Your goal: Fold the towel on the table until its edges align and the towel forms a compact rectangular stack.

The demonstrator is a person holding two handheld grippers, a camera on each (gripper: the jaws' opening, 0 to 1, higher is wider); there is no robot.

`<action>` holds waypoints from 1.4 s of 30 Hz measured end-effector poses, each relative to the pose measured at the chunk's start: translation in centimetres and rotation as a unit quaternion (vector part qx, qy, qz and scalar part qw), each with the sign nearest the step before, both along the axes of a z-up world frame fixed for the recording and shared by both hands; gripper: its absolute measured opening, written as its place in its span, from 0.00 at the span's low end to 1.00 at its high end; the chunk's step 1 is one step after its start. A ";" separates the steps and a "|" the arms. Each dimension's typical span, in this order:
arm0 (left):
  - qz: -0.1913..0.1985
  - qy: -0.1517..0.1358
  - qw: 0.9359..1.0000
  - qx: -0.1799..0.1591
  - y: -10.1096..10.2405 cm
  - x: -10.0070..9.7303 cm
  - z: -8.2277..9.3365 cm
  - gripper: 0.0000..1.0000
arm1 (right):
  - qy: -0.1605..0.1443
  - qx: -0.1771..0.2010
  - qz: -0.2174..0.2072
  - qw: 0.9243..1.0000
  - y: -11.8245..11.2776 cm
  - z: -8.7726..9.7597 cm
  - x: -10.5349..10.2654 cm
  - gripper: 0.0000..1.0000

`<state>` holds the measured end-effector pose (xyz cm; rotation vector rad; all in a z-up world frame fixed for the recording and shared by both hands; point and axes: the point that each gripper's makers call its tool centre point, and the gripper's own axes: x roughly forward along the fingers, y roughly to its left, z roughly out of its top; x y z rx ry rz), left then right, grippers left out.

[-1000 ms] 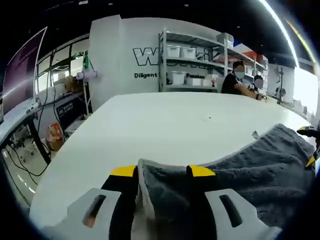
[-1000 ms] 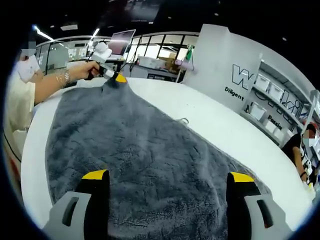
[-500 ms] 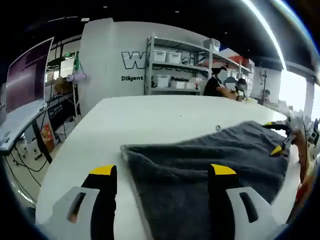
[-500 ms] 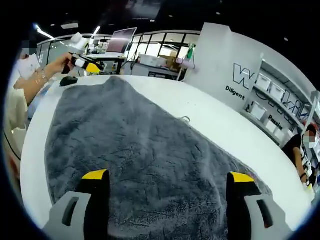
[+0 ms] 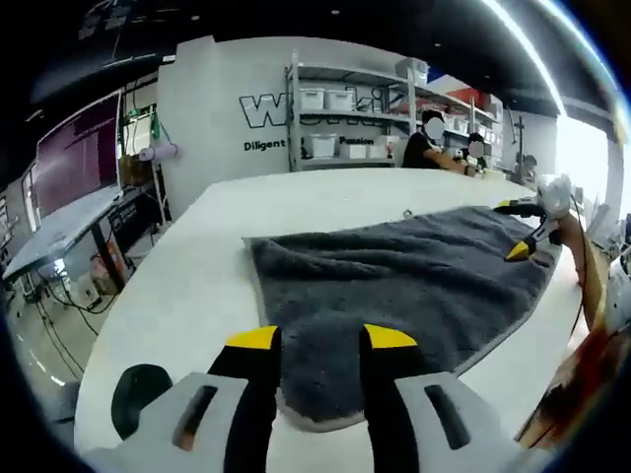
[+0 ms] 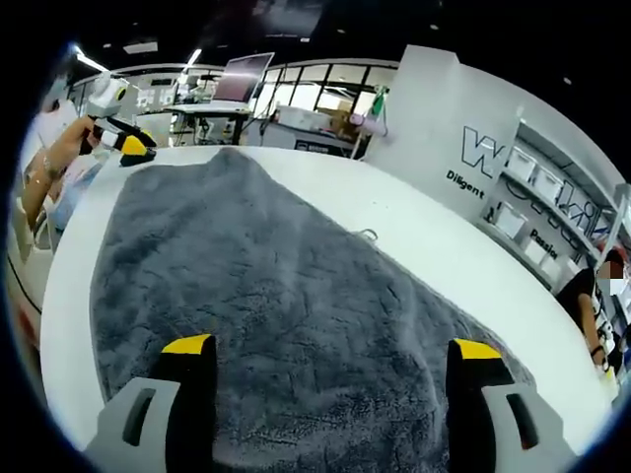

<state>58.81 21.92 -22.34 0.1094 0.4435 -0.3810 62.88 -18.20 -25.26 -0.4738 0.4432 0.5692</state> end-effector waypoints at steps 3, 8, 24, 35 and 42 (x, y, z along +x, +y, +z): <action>0.014 0.002 1.000 0.006 0.7 -0.6 -0.8 0.26 | -0.001 -0.002 0.002 1.000 0.1 0.0 -0.1 0.99; 0.024 0.038 0.999 0.014 1.4 -1.6 -2.9 0.16 | 0.000 -0.002 0.003 1.000 0.2 0.0 -0.1 0.99; 0.011 0.074 0.995 0.070 1.7 -1.8 -4.8 0.02 | 0.004 -0.003 0.002 1.000 0.1 -0.2 -0.1 0.99; 0.007 0.081 0.991 0.103 1.7 -2.0 -4.7 0.00 | 0.004 -0.004 0.002 1.000 0.0 -0.2 -0.1 0.99; 0.000 0.098 0.987 0.128 1.8 -3.1 -4.6 0.00 | 0.005 -0.004 0.002 1.000 0.0 -0.2 -0.1 0.99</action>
